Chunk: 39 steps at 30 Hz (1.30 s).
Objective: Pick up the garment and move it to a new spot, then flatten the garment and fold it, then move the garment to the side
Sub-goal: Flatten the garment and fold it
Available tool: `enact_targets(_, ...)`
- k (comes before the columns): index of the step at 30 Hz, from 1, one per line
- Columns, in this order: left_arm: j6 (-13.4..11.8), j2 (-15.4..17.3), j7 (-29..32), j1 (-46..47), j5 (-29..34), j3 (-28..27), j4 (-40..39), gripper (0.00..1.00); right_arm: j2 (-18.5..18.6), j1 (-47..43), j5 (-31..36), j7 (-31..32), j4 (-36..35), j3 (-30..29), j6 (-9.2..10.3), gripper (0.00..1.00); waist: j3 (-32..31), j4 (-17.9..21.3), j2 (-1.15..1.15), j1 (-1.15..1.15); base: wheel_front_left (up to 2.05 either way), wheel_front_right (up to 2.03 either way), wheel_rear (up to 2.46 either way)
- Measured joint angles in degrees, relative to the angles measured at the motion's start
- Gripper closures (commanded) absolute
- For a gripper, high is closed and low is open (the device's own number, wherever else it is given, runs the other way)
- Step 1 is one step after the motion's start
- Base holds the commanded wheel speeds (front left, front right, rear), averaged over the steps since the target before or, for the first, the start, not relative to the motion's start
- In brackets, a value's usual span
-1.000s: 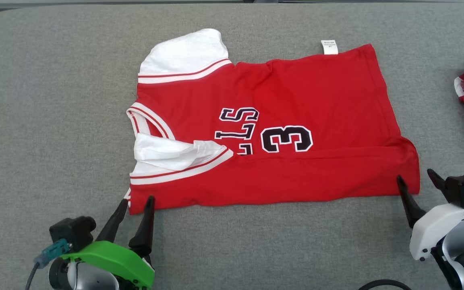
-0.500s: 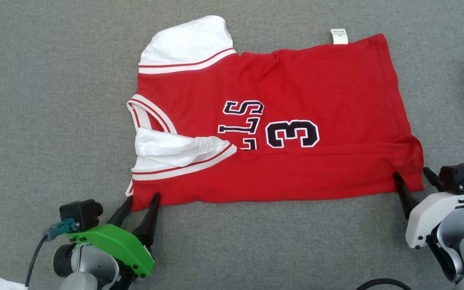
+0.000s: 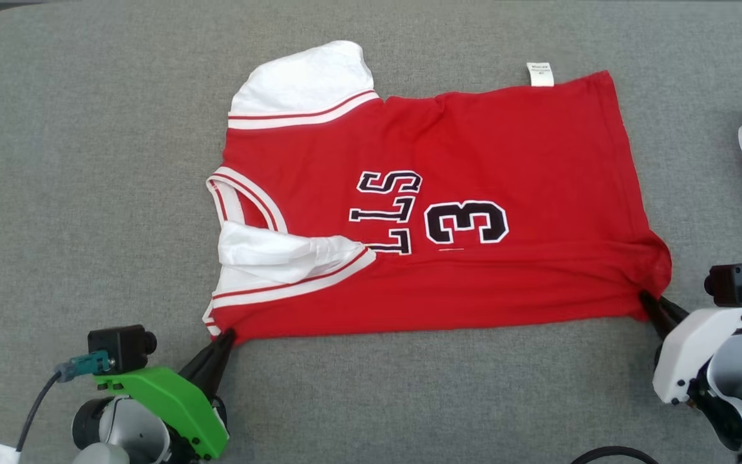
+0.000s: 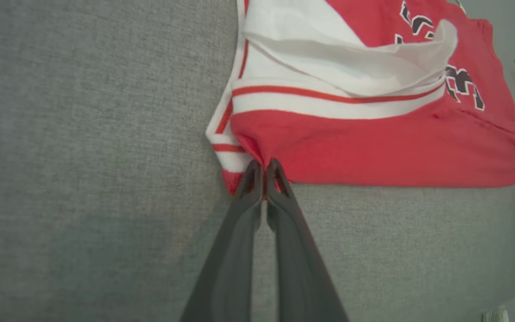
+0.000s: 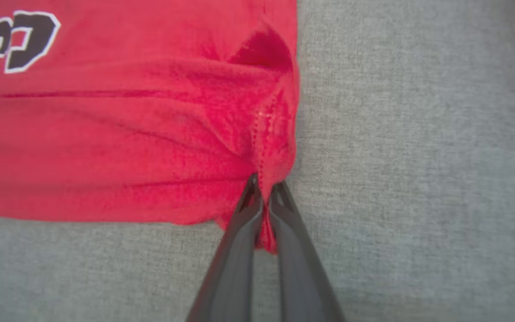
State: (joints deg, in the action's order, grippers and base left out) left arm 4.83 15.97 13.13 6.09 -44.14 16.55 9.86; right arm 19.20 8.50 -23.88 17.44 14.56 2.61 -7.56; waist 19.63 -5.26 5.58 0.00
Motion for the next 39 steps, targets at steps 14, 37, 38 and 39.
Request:
enact_targets(14,-1.88,8.42,12.10,-14.58,-8.66,-2.01,-22.60,1.00,6.09,-13.25,-10.54,16.13,-16.26,-5.53,0.02,1.00,-2.31,1.52,0.00,0.00,0.00,0.00,0.00)
enact_targets(37,-0.75,10.24,14.32,14.51,-3.65,-3.22,-16.49,0.00,5.19,12.45,1.25,18.08,-19.16,-10.01,0.05,0.00,9.38,0.36,0.00,0.00,0.00,0.00,0.00)
enact_targets(38,-0.45,9.84,15.32,18.46,-4.22,-3.05,-14.58,0.00,4.75,14.77,2.15,18.29,-17.93,-9.27,0.05,0.00,10.49,0.24,-0.01,0.01,0.00,0.00,0.00)
enact_targets(39,-0.11,9.49,16.35,22.60,-4.95,-2.81,-12.56,0.00,4.59,16.95,3.09,18.38,-16.60,-8.64,0.04,0.00,11.64,0.11,-0.01,0.02,0.00,0.00,0.00)
